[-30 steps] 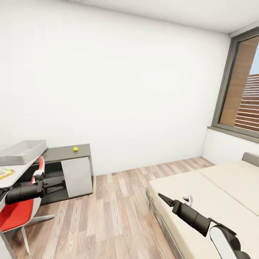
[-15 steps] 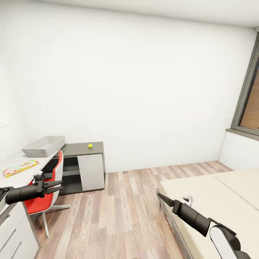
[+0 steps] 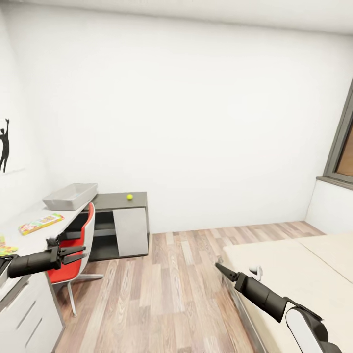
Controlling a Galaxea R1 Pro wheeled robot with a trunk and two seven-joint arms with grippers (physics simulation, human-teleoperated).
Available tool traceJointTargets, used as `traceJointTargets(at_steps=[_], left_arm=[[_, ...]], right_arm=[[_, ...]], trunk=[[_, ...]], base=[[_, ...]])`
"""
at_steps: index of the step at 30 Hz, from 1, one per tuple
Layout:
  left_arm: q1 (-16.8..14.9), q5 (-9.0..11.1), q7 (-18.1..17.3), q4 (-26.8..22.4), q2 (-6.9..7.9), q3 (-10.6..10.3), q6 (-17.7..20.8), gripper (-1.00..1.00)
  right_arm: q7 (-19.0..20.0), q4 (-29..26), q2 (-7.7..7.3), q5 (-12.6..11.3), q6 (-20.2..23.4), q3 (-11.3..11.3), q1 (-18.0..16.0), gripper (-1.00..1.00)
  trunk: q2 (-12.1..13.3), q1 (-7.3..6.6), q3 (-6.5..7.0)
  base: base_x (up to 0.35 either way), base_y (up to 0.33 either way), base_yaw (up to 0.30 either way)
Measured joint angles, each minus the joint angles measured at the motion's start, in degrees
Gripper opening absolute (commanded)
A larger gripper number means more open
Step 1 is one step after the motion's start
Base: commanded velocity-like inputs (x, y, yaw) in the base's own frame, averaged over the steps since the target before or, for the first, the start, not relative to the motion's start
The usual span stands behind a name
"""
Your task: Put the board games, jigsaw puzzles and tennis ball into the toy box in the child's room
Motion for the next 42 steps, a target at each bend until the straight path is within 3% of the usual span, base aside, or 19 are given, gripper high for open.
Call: traceJointTargets(at_steps=[13, 42], left_arm=[[0.00, 0.01, 0.00, 0.00, 0.00, 0.05, 0.00, 1.00], [0.00, 0.06, 0.00, 0.02, -0.01, 0.03, -0.01, 1.00]], right_arm=[[-0.03, 0.24, -0.01, -0.05, 0.03, 0.00, 0.00, 1.00], [0.05, -0.01, -0.06, -0.03, 0.03, -0.01, 0.01, 1.00]], trunk=[[0.00, -0.02, -0.23], [0.00, -0.02, -0.50]], base=[[-0.042, 0.000, 0.242], [-0.088, -0.032, 0.043]])
